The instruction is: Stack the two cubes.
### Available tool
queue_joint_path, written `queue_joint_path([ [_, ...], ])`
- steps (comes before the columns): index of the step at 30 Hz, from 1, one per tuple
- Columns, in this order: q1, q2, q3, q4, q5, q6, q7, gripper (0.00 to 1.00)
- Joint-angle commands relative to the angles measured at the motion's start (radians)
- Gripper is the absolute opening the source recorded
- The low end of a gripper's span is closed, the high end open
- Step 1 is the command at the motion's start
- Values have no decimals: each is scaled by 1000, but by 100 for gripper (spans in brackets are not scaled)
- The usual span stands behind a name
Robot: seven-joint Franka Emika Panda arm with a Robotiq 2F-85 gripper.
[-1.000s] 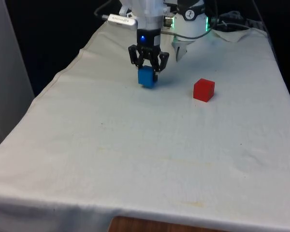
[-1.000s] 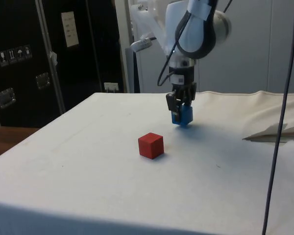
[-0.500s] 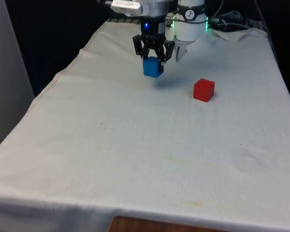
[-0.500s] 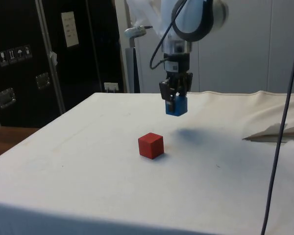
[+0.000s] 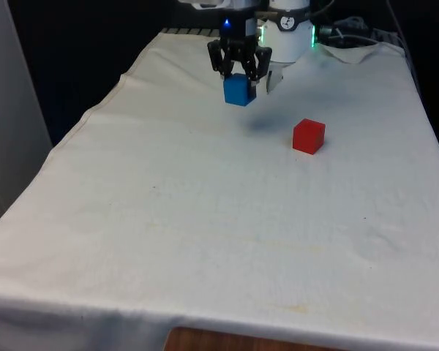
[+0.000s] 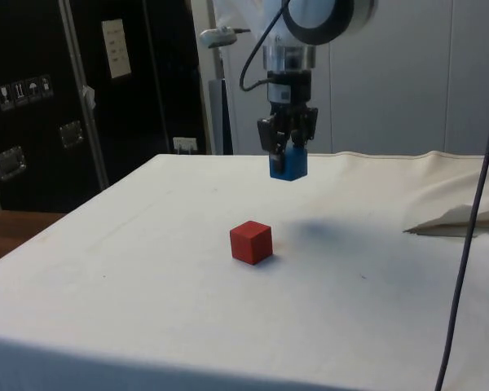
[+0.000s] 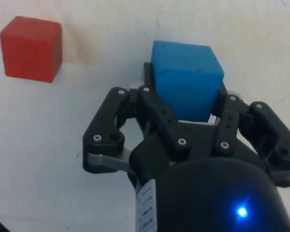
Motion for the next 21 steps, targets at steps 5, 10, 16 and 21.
queue_joint_path([
  [5, 2, 0, 21, 16, -14, -18, 53, 2],
  [10, 3, -1, 43, 27, -10, -30, 84, 2],
  [16, 5, -7, 80, 38, -14, -46, 130, 2],
  [21, 4, -10, 106, 43, -19, -52, 157, 2],
])
